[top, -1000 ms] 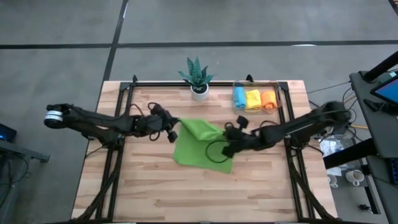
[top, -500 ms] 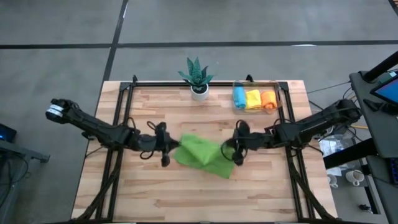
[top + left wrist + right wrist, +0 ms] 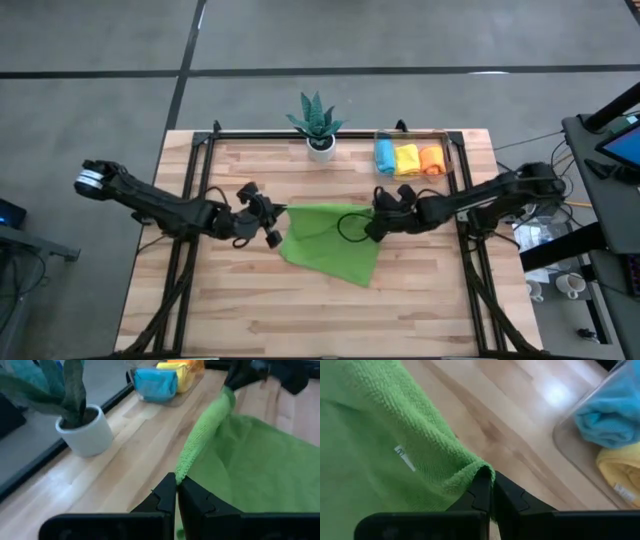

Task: Roll microfiber towels into tight, uniform cylinder then place into a basket
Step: Fold the green microfiber cloth

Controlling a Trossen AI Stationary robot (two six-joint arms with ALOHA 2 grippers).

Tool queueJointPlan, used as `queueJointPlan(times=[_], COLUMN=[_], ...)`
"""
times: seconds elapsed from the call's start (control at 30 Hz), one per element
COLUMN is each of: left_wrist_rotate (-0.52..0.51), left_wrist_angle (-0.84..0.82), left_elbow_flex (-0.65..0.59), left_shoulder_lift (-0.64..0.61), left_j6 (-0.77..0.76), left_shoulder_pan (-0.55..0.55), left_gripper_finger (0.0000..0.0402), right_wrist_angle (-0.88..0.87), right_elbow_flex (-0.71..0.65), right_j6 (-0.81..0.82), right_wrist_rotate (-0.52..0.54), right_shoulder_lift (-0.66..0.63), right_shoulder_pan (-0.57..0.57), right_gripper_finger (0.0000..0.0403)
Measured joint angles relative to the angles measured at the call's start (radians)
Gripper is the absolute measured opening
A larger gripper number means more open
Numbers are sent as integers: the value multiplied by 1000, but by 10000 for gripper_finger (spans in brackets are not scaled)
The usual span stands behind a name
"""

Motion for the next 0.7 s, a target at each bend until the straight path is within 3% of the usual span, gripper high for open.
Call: queueJointPlan(times=[0.33, 0.53, 0.7], left_wrist_rotate=[1, 1, 10], left_wrist_angle=[130, 151, 227], left_elbow_flex=[11, 46, 50], left_shoulder_lift=[226, 370, 448], left_j6=[55, 46, 48], left_shoulder_pan=[127, 277, 335], left_gripper_finger=[0, 0, 0], right_wrist_angle=[43, 51, 53], right_elbow_flex=[6, 6, 8], right_j6=[0, -40, -86], right_wrist_rotate=[1, 13, 67], right_shoulder_lift=[140, 129, 84], right_shoulder_pan=[-1, -1, -1], right_gripper_finger=[31, 72, 121])
